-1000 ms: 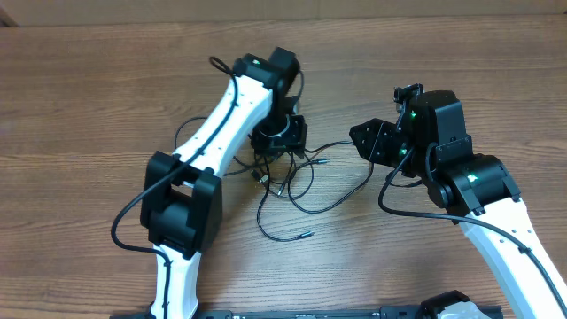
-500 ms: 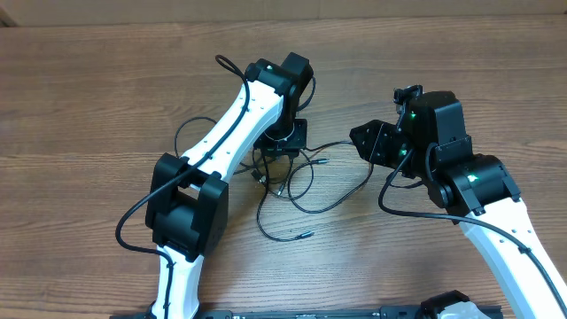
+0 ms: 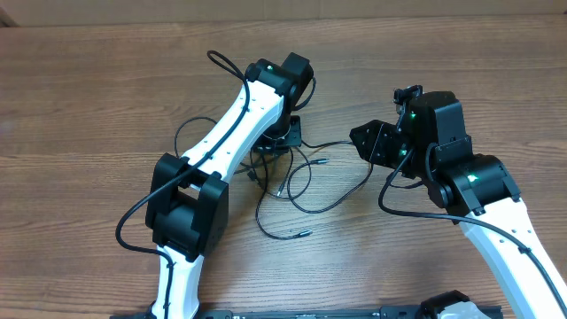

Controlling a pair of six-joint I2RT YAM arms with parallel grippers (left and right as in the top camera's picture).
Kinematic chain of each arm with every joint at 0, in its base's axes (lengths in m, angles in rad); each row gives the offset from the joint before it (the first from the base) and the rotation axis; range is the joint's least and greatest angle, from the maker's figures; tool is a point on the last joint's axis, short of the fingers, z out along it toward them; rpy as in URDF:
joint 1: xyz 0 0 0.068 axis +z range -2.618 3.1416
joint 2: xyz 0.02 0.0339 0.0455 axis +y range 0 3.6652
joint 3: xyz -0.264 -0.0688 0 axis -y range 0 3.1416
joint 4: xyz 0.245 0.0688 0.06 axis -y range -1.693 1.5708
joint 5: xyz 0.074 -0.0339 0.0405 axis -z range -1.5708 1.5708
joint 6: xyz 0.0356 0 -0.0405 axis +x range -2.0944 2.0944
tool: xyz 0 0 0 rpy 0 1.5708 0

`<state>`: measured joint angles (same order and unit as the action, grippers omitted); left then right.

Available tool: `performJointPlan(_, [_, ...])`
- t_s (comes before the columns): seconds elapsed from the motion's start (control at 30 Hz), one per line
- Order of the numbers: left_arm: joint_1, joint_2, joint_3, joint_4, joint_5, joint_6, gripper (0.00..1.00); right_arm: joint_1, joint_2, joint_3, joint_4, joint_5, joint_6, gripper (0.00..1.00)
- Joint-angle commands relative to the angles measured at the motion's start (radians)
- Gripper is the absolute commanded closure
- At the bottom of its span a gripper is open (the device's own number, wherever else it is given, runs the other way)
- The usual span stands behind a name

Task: Untangle cables

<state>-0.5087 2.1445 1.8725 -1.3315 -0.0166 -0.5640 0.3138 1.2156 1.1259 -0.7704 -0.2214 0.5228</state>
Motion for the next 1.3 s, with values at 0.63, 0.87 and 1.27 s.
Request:
performJointPlan(0.63, [0.043, -0.294, 0.558, -0.056, -0.443, 0.150, 0.96, -0.005, 0.000, 0.019, 0.002, 0.000, -0.008, 0.61])
performJointPlan(0.87, [0.108, -0.393, 0.717, 0.005, -0.441, 0.185, 0.96, -0.005, 0.000, 0.019, 0.002, 0.000, -0.008, 0.61])
performJointPlan(1.27, [0.183, -0.505, 0.730, 0.232, -0.099, 0.307, 0.96, -0.005, 0.000, 0.019, 0.002, 0.000, -0.008, 0.61])
